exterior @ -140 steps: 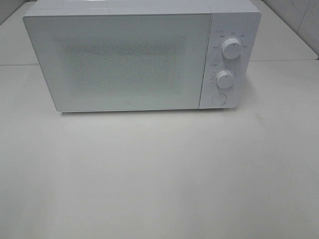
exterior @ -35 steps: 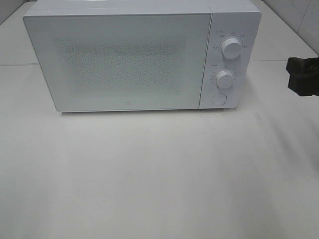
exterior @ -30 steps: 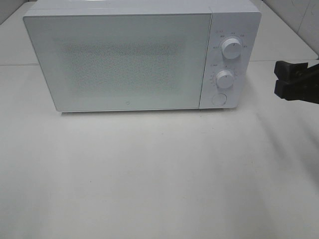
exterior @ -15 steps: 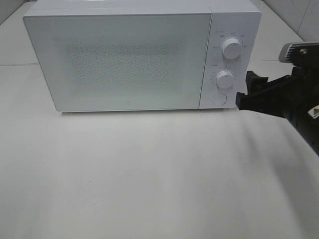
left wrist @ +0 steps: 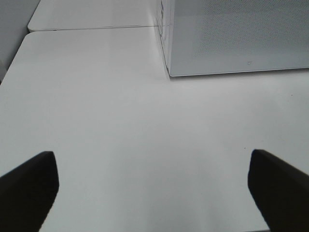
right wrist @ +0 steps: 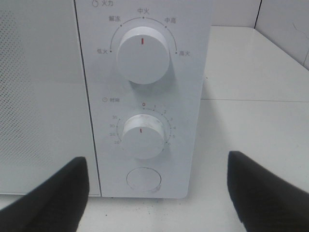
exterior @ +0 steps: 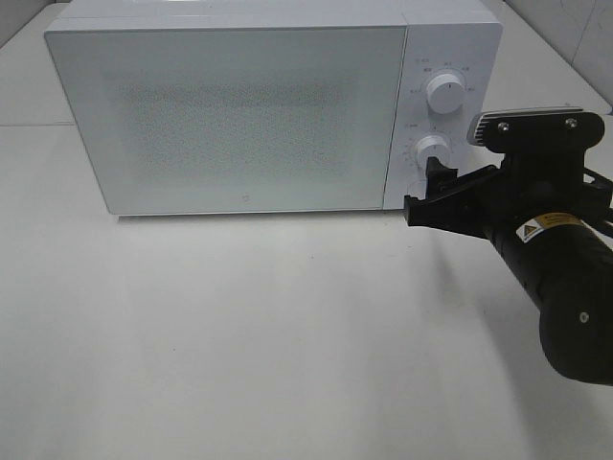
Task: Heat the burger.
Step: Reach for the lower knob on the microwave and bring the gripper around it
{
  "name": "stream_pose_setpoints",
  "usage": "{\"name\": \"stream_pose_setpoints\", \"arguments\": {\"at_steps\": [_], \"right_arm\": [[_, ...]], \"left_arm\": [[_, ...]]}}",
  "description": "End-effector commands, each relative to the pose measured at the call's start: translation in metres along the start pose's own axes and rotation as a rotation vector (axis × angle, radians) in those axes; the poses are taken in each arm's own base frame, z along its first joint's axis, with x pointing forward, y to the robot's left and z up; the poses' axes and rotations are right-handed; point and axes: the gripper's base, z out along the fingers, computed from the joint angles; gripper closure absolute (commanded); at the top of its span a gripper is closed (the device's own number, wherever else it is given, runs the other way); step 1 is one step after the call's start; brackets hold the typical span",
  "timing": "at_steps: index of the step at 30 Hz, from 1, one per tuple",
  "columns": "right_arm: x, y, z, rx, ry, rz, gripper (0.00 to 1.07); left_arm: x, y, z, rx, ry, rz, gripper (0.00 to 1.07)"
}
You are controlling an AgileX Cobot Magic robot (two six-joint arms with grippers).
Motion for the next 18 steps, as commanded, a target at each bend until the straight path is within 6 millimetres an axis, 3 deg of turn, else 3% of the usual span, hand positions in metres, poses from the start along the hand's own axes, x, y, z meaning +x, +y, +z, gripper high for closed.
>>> {"name": "stream_pose_setpoints", "arguments": {"at_steps": [1, 10, 18], "right_arm": [[-0.004, 0.003, 0.004, 0.007, -0.072, 0.001, 0.31], [0.006, 0.013, 0.018, 0.01, -0.056, -0.004, 0.31], [0.003, 0.004, 0.04, 0.053, -0.071, 0.038, 0.31]], "left_arm": [[0.002, -0.001, -0.002, 0.003, -0.017, -0.012, 0.06], [0.002, -0.001, -0.002, 0.004, -0.011, -0.013, 0.06], [0.002, -0.001, -0.002, 0.004, -0.011, -0.013, 0.06]]}}
